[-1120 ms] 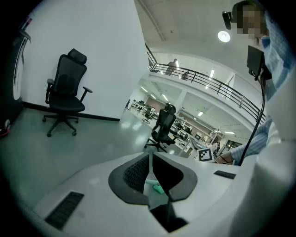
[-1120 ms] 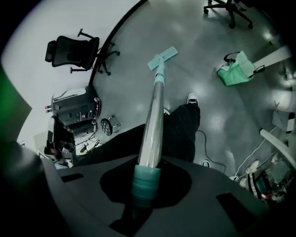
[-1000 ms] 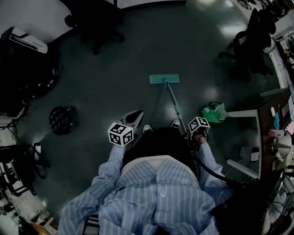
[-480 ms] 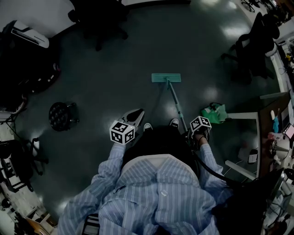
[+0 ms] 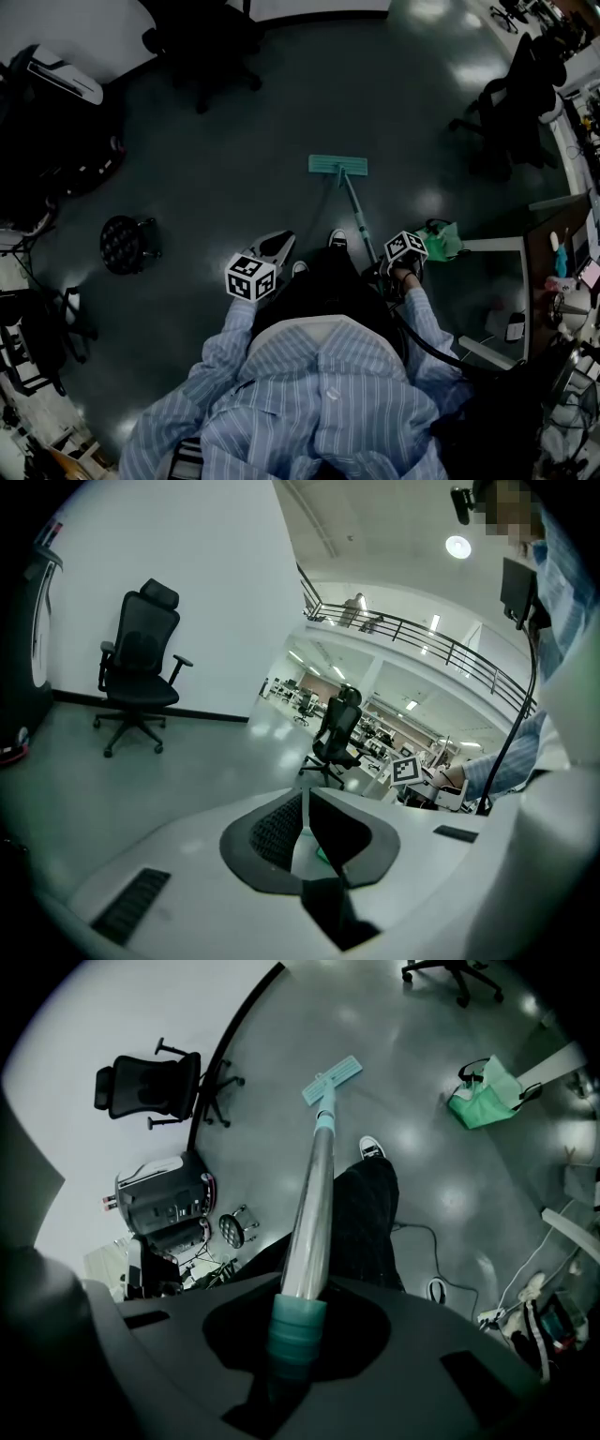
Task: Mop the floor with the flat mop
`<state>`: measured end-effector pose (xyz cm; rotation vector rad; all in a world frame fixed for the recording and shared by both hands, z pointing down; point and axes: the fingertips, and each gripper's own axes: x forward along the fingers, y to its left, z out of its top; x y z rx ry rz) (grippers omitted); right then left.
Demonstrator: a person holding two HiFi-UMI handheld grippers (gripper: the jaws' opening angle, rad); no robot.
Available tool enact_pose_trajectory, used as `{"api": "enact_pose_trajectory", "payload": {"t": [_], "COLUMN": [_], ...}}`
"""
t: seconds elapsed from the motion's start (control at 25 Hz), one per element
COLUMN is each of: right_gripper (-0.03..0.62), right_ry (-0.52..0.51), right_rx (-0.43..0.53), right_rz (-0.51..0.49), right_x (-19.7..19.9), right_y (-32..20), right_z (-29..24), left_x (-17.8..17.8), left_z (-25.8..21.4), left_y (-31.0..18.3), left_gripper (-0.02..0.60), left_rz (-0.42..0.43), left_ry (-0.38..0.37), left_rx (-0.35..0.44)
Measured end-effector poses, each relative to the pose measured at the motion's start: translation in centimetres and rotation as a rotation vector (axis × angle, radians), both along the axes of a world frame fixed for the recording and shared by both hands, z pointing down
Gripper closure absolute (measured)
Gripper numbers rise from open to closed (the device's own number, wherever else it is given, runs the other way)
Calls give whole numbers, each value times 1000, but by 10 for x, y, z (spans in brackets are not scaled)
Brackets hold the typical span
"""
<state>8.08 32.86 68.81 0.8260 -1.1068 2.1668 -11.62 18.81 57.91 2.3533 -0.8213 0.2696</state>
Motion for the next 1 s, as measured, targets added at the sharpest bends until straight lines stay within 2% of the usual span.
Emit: {"api": "enact_pose_trajectory", "payload": {"t": [0.12,0.28,0.56,0.8,1.0], "right_gripper": [560,560,560,560,560], "right_ry": [-10,-15,-13,0,-2], "right_rx": [8,16,32,41,49], "right_rz": [1,9,1,-24,-55], "right_x": [6,15,36,73,104], "right_y": [-18,-48,-132,-227,-311], "right_z": [3,7,17,28,31], "left_x": [1,-5,-10,19,62], "left_z": [-3,-6,-4,2,-3], "left_y": [-6,-22,-84,-157,-223], "left_gripper": [557,557,557,557,557], "left_rz": [-17,-80,-182,-223,-171], "left_ry": [-18,-17,-45,-85,-112], "left_rx": [13,17,32,17,-2]}}
